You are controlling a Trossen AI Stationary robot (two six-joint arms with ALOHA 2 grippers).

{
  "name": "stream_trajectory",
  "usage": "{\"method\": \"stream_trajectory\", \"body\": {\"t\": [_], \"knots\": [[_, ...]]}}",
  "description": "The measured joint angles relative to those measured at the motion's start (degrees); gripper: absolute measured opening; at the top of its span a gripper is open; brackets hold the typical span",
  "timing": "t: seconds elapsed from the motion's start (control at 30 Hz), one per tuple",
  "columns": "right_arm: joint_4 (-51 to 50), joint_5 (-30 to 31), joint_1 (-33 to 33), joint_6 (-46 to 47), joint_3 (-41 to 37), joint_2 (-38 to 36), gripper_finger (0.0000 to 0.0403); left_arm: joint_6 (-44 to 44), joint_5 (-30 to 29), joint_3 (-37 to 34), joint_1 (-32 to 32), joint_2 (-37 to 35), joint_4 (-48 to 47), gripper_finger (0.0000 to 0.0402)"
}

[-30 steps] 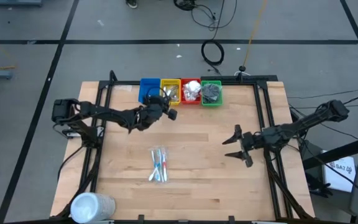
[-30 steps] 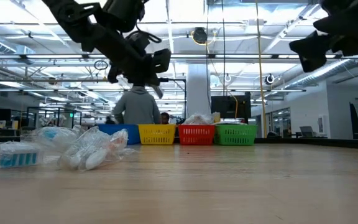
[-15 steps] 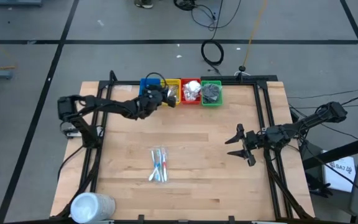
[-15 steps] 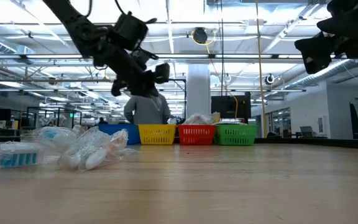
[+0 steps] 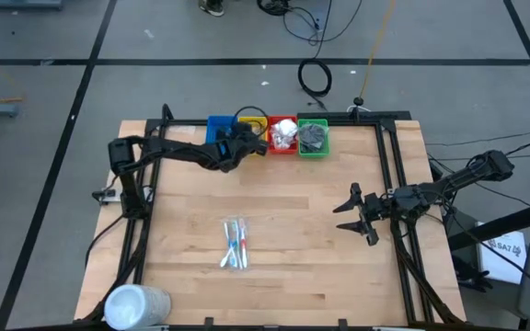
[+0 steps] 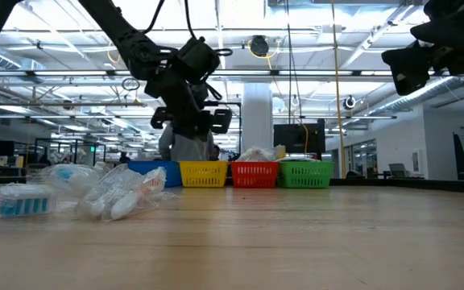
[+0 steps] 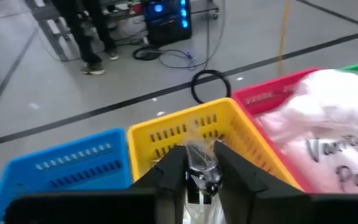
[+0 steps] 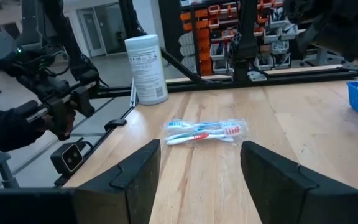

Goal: Pick & Place Travel size toiletries
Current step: Put the nail cutter into the yellow bin, then put the blue toothbrush into the blue bin

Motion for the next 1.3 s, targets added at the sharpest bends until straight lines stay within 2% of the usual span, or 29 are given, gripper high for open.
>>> {"method": "stream_trajectory", "body": {"t": [0.17,0.4,0.53,0.67,0.83,0.93,1.1,1.3], "knots": [[-0.21,-0.02,0.0,-0.12,0.0,0.02,0.021,-0.34,0.16,0.23,-0.03,-0.54,-0.89,0.0128],[-0.45,0.0,0.01,0.02,0.0,0.04,0.021,1.33,4.65,0.23,-0.2,-0.6,-0.62,0.0185],[-0.44,0.0,0.0,0.02,0.0,0.02,0.021,5.82,12.57,0.23,-1.5,-4.61,-3.09,0.0205],[-0.65,-0.02,0.01,0.03,0.0,0.02,0.021,4.87,24.37,0.26,-4.51,-11.47,-13.0,0.021],[-0.89,0.02,0.0,0.02,0.0,0.02,0.021,-7.53,36.1,0.26,-10.41,-20.18,-31.79,0.0199],[-0.9,0.0,0.0,-0.04,0.0,0.02,0.021,-14.73,39.67,0.23,-15.46,-23.27,-40.39,0.019],[-0.95,0.0,0.0,-0.08,0.0,0.11,0.021,-29.25,38.4,-0.02,-25.98,-23.93,-47.58,0.018],[-0.87,-0.02,-0.02,0.0,0.02,0.57,0.021,-50.53,34.15,-0.97,-35.73,-19.84,-47.7,0.0173]]}}
